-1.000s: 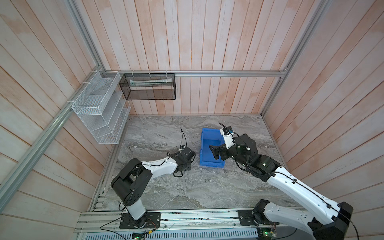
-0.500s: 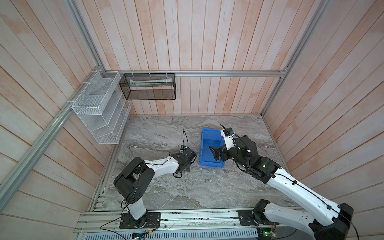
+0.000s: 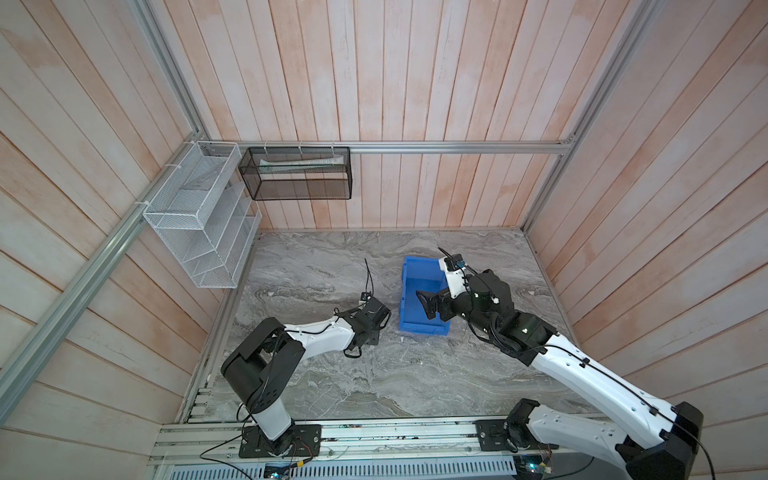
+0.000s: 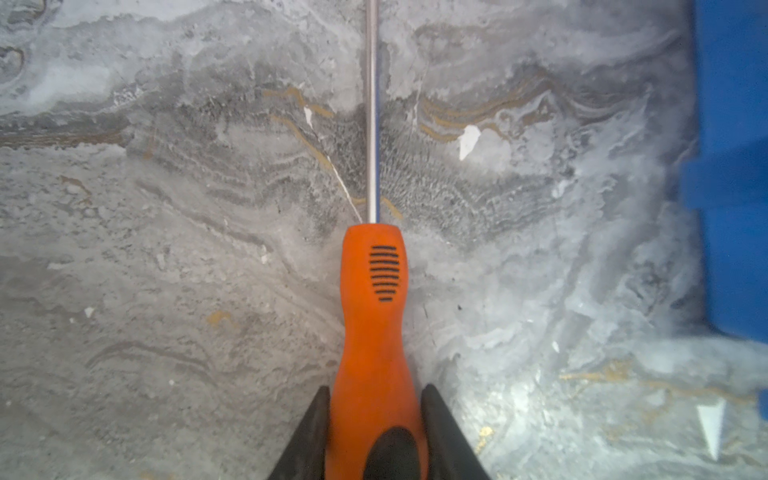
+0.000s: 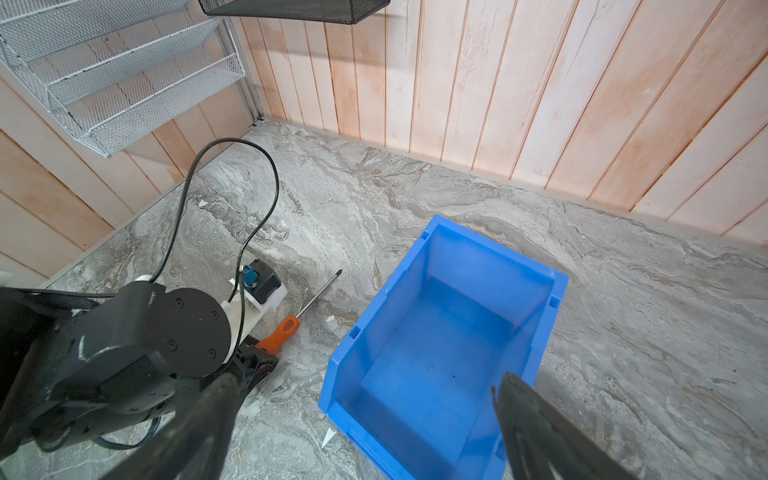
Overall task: Put the screwdriver in the bin
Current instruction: 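Lift the screwdriver with the left gripper and carry it over the blue bin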
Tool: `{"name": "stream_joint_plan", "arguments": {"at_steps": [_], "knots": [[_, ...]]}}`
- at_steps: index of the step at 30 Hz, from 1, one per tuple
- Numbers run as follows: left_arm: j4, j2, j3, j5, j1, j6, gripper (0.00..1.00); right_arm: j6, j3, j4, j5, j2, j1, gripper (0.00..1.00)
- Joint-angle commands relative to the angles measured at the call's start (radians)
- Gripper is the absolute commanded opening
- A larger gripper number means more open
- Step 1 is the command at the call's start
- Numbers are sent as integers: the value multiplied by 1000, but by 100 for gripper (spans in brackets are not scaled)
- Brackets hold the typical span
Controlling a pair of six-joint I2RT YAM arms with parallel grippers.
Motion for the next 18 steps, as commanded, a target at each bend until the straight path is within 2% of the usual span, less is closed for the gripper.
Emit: {"name": "stream_joint_plan", "arguments": {"at_steps": [1, 3, 4, 11, 14, 18], "knots": [[6, 11, 3, 3, 8, 33, 34, 13, 10, 27, -17, -3, 3, 98], [-8, 21, 11, -9, 12, 48, 32, 10, 5, 30, -17, -3, 4, 98], [-12, 23, 13, -11, 12, 58, 25, 8, 2, 31, -16, -3, 4, 98], [-37, -81, 5, -56, 14, 125, 24, 16, -11, 38, -14, -23, 3, 98], [-69, -148, 39, -68, 25, 161, 15, 18, -1, 21, -10, -30, 1, 98], [-28, -246, 74, -38, 39, 202, 15, 34, 9, -11, -10, -39, -9, 98]]}}
